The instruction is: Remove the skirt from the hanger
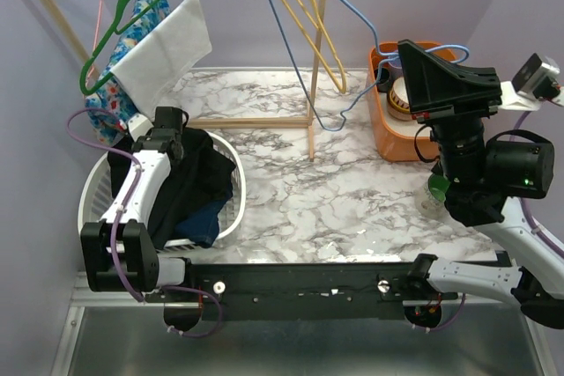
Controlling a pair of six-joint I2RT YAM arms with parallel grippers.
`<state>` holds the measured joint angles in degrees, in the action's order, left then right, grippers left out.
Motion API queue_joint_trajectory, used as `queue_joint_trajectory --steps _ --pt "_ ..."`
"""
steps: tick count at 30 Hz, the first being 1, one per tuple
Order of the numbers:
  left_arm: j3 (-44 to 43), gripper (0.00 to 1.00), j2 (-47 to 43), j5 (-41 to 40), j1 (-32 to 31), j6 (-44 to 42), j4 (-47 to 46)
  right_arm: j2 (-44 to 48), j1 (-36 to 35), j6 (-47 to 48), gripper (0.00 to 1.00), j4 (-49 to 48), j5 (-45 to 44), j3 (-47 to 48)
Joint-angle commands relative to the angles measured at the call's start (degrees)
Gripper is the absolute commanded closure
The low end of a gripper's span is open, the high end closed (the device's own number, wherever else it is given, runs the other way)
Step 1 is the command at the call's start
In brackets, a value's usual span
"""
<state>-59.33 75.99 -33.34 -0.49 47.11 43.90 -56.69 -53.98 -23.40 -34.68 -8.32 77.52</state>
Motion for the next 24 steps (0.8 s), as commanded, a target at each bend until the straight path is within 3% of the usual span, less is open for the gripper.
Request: queue_joint_trajectory --steps 1,6,10,14,19,24 --pt "3.3 0.23 2.4 2.1 0.0 9.3 1.9 1.4 0.1 3.2 0.99 -2.5 -2.1 -1.5" --pt "2.7 0.23 5.7 -2.4 0.0 16.4 8.4 1.3 0.1 4.6 0.99 -2.4 -2.2 -1.5" --pt "-1.9 0.23 4.2 -7.0 0.1 22.6 19.4 1.1 0.0 5.4 0.99 -1.6 -2.5 -1.1" --pt "-11.4 0.15 0.0 -9.2 0.1 22.6 24.5 0.5 0.1 5.6 0.99 0.5 -2.4 -0.2" --pt "-17.3 0.09 -6.3 -9.8 -2.3 13.0 21.3 -0.8 0.0 4.1 0.99 6.1 -3.4 1.6" --pt "-23.7 0.07 -9.2 -6.5 -2.4 17.2 30.1 -1.8 0.1 3.3 0.99 7.0 -2.8 1.2"
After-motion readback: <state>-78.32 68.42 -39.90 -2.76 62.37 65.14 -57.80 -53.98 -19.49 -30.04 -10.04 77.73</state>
